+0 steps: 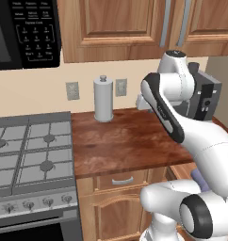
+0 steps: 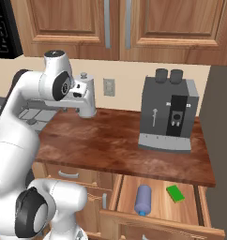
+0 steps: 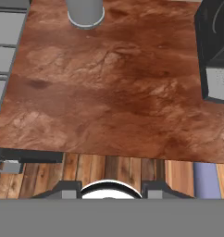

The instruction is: Restock the sink supplies by placing the sponge and soap dispenser on the counter and next to the sink. Make sure the soap dispenser is upright.

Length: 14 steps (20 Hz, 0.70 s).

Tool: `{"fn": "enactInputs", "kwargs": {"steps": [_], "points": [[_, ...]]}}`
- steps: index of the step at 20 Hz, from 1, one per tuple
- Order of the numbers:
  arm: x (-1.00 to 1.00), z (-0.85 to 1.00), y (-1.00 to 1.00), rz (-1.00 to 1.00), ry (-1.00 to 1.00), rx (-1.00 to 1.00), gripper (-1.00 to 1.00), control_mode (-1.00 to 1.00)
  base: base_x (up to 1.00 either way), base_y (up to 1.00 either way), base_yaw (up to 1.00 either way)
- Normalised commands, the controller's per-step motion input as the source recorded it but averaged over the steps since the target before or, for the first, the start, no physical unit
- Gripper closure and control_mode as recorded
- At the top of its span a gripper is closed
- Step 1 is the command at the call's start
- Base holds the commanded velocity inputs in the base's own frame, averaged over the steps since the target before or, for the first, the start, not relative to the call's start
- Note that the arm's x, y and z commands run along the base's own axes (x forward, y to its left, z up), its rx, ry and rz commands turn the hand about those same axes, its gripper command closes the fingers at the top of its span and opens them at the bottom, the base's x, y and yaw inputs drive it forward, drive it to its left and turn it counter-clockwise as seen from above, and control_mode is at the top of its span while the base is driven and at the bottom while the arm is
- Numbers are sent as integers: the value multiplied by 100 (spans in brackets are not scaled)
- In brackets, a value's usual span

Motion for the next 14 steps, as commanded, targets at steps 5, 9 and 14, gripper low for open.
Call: {"fn": "enactInputs", "kwargs": {"steps": [5,9,14], "points": [[-7,-18,0,0,1,0,-100,-100,0,0,0],[-28,-69,-21,0,0,7,-100,-100,0,0,0],[-62,-92,-95,0,0,30,-100,-100,0,0,0]]}}
